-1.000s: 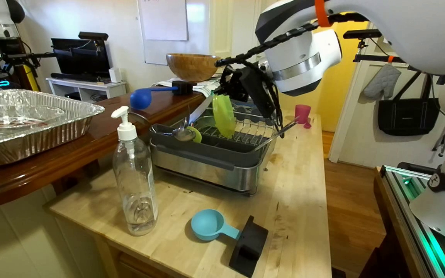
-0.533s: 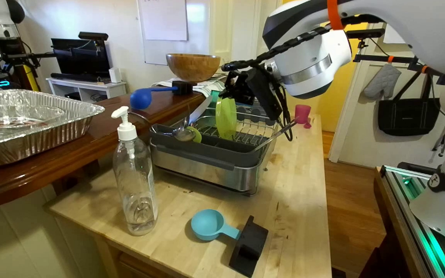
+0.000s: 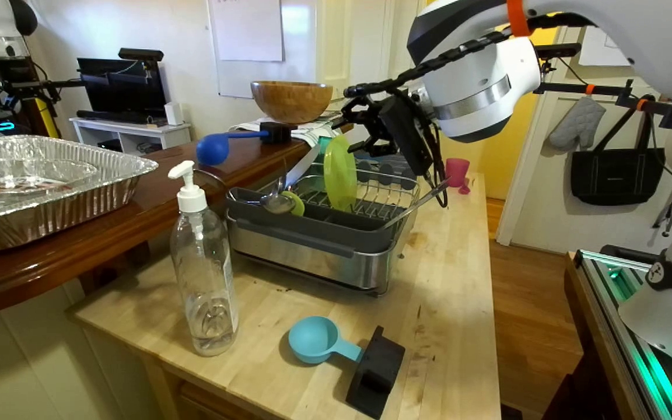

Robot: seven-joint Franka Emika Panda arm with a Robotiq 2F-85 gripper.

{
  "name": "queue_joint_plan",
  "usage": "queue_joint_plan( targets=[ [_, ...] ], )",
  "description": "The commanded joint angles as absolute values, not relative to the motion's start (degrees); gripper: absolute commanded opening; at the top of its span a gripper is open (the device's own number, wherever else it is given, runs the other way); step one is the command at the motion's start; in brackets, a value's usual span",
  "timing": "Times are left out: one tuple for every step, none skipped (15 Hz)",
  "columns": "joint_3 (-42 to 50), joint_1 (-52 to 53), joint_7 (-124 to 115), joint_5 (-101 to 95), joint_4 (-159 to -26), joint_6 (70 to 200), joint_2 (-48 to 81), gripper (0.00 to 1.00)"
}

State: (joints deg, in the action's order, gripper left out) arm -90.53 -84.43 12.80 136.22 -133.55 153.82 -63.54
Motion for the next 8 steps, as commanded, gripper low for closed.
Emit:
queue_joint_plan(
  targets=[
    [-87.7, -83.1, 12.4, 136.8, -135.2, 150.1, -64.2, 0.97],
    [-87.1, -82.9, 12.2, 136.0, -135.3, 149.7, -63.5, 1.0],
    [-86.6, -82.8, 12.4, 136.0, -135.3, 149.4, -63.4, 1.0],
    [-86.2, -82.7, 12.5, 135.6, -135.5, 148.6, -62.9, 1.0],
    [-85.7, -82.6, 12.2, 134.7, -135.5, 148.2, -62.3, 1.0],
    [-85.3, -82.6, 12.2, 134.0, -135.6, 147.5, -61.7, 1.0],
    [-84.8, -82.6, 12.1, 133.1, -135.7, 147.2, -61.3, 1.0],
    [-84.3, -82.6, 11.9, 131.7, -135.8, 146.7, -60.6, 1.0]
  ],
)
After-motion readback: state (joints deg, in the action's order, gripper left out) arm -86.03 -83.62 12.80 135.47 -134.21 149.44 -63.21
